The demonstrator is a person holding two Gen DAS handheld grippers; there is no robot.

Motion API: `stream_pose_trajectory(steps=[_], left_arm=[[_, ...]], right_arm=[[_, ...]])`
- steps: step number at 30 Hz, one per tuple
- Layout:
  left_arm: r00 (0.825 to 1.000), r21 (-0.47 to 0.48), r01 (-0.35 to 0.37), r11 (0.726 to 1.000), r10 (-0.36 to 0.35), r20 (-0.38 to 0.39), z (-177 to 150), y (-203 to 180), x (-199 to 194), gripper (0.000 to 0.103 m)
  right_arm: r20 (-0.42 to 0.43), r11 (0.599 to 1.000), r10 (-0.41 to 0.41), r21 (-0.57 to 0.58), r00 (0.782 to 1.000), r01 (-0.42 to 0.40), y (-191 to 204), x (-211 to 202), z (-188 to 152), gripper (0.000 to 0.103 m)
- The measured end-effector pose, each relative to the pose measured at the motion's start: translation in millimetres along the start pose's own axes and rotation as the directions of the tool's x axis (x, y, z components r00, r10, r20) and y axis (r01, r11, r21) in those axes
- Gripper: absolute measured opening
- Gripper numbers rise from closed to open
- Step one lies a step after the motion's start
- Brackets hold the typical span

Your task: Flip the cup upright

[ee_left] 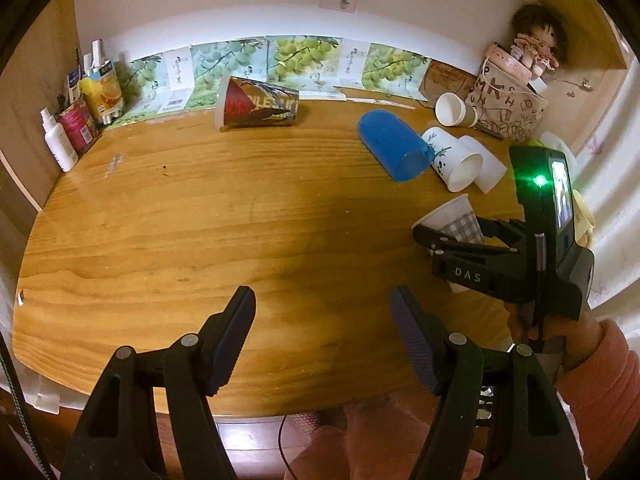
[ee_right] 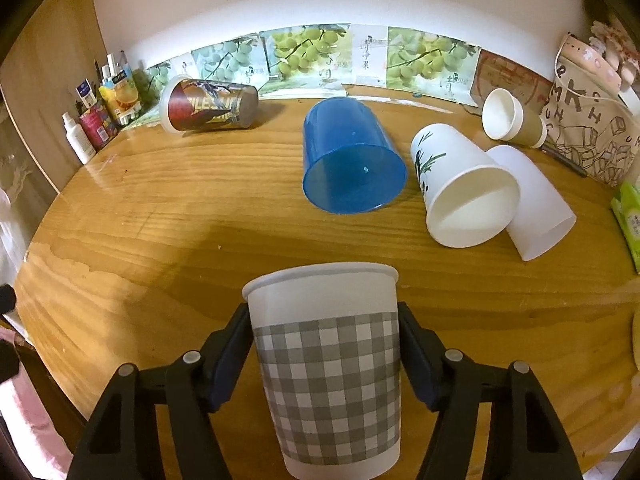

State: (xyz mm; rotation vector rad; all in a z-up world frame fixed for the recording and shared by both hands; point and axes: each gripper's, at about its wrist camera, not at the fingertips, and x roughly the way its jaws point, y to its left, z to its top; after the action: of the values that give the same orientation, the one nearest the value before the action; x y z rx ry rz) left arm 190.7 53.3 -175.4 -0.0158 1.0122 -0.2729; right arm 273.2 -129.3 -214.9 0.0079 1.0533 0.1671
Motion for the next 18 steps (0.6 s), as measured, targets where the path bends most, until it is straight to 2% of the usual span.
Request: stream_pose_trajectory(steps=[5, 11, 15, 18], left_arm=[[1.0, 0.03, -0.003, 1.0, 0.003, -0.002, 0, -6, 1, 0.074], [1.0, 0.028, -0.005, 1.0, 0.005, -0.01, 0, -5, 3, 0.074], [1.0, 0.022, -0.014, 1.0, 0.014, -0.02, -1, -2, 6, 0.074], [0.999, 0.019, -0.019, 1.0, 0.019, -0.031, -1, -1, 9, 0.074]], right_arm=[[0.055, 0.999, -0.001, 0.043, 0.999, -0.001, -3, -10, 2, 0.068], [0.19, 0.994, -0.013, 0.112, 0.982, -0.008, -6, -28, -6, 0.066], [0.3, 0.986, -0.01, 0.164, 0.954, -0.042, -6, -41, -21, 0.066], [0.391, 0.98, -0.039, 0.193, 0.92, -0.04, -3, -51, -36, 0.066]])
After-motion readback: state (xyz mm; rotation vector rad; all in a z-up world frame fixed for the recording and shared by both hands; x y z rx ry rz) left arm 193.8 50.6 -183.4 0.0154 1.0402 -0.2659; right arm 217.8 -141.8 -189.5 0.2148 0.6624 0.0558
